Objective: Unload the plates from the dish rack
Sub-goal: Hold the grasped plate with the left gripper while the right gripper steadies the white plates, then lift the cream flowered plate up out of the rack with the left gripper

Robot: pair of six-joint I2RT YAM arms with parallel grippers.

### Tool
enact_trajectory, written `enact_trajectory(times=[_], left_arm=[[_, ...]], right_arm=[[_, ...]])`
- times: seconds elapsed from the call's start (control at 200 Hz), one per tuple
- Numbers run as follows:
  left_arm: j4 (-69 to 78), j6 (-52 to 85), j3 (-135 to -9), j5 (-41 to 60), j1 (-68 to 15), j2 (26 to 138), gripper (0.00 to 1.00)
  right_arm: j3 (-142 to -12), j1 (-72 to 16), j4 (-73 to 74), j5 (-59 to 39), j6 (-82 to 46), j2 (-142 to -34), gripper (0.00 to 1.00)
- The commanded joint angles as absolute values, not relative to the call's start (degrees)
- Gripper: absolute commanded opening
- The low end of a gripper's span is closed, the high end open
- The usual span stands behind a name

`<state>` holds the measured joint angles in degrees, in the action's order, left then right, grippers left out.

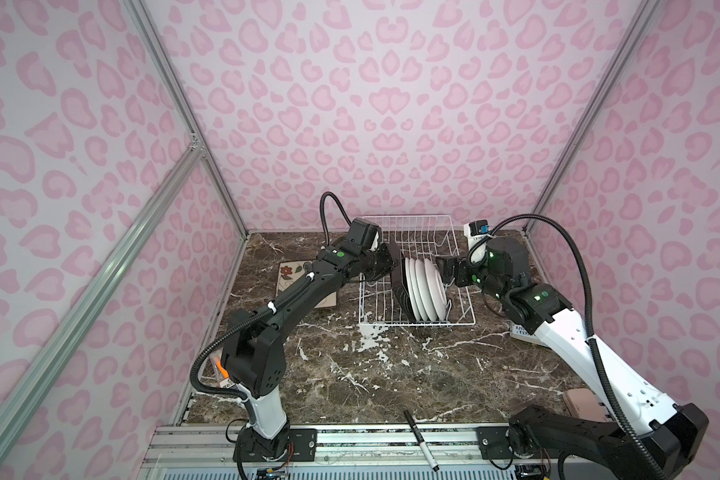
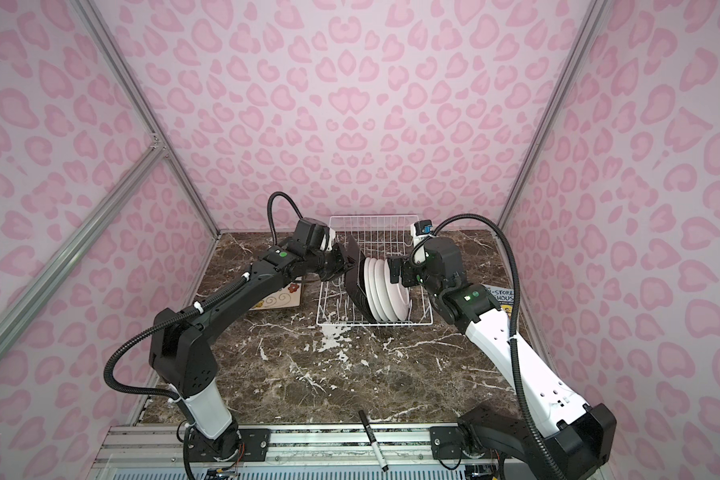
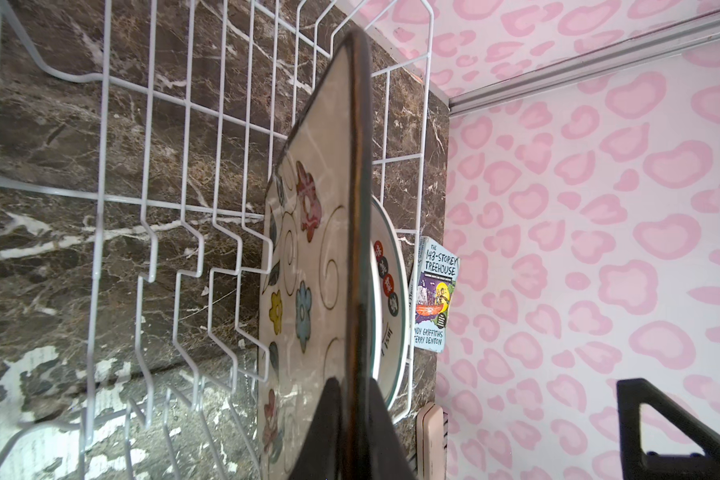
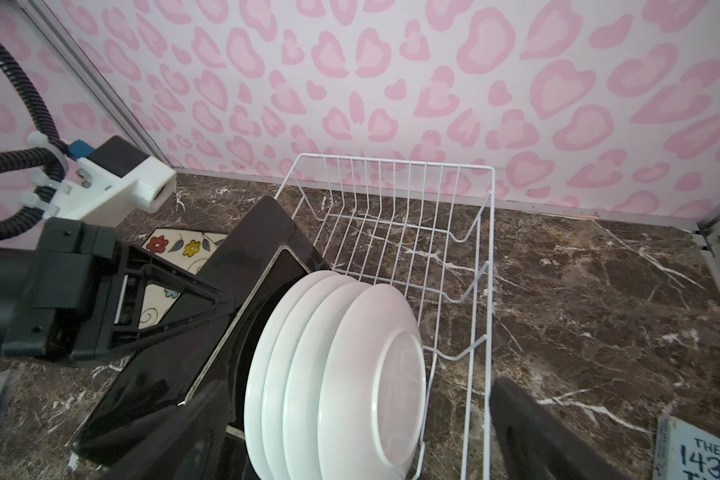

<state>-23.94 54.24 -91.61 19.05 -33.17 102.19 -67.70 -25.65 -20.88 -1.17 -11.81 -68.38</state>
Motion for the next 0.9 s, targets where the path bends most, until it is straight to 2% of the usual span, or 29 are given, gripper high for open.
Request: enact_trajectory(times=[0.0,0.895], left_arm=[[-17.3,53.4,-93.5,21.3,-33.2,100.8,0.04],[-25.4,45.4,-99.8,17.0,-32.3,94.5,0.04]], right_arm=[[-67.4,-25.6,-20.1,-1.7,-11.5,-68.9,0.99],[-68.4,-25.1,-19.5,-2.2,-11.1,-70.3,0.99]])
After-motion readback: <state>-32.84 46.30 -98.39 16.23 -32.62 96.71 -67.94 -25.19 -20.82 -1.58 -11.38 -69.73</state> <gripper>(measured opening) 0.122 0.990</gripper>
